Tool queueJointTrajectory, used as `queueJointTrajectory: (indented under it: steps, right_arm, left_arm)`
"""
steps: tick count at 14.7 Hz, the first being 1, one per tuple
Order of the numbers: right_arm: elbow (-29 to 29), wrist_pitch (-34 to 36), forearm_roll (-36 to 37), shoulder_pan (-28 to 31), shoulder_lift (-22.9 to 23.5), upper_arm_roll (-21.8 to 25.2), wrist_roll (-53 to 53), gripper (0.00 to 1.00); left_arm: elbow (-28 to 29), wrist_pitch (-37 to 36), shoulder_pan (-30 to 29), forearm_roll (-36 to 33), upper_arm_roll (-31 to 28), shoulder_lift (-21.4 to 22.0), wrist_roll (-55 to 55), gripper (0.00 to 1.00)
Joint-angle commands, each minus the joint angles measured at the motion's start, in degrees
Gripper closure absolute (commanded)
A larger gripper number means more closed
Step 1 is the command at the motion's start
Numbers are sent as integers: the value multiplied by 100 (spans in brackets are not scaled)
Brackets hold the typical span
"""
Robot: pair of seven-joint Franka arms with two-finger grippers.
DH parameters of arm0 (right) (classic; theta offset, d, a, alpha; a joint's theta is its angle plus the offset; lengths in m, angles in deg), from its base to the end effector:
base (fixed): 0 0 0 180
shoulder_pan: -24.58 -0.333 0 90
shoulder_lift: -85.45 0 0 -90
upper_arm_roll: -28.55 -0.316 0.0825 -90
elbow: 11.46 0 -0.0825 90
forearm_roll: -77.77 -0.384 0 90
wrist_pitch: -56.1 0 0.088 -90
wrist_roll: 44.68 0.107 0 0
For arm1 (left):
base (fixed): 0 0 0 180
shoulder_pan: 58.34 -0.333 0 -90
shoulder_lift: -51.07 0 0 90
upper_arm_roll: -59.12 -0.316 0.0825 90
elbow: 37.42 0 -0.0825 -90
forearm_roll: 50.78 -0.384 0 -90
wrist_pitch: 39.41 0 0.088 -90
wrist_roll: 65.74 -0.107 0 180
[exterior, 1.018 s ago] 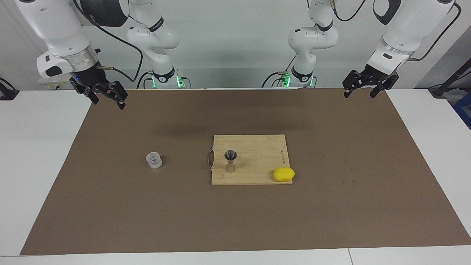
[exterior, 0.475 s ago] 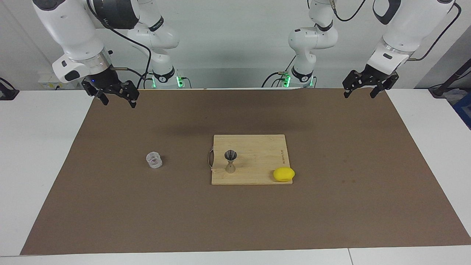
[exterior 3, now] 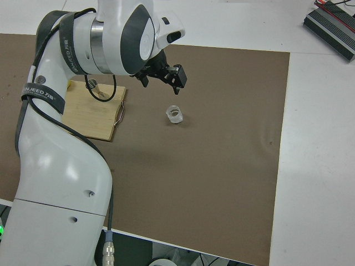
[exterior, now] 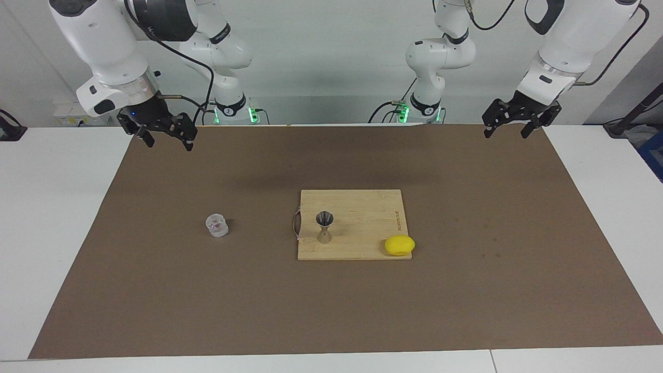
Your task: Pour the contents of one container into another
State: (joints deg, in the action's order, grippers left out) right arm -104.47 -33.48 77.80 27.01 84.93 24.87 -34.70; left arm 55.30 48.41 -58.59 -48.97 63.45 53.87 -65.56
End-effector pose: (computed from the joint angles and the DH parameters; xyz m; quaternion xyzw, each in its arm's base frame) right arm 0.5492 0.0121 0.6041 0.9968 -0.0761 -0.0252 0.0030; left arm 0.5332 -0.0426 0.6255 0.9991 -0.0342 -0.0189 0.0133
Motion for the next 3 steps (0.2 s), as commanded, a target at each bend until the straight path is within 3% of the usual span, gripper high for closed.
queueJointTrajectory:
  steps: [1, 3]
  right_arm:
    - [-200, -95, 102, 4, -168, -9, -137, 0]
    - [-200, -95, 102, 4, -168, -9, -129, 0]
  left_arm:
    - [193, 16, 34, -66, -37, 169, 62, 0]
    - [193, 25, 34, -66, -37, 169, 62, 0]
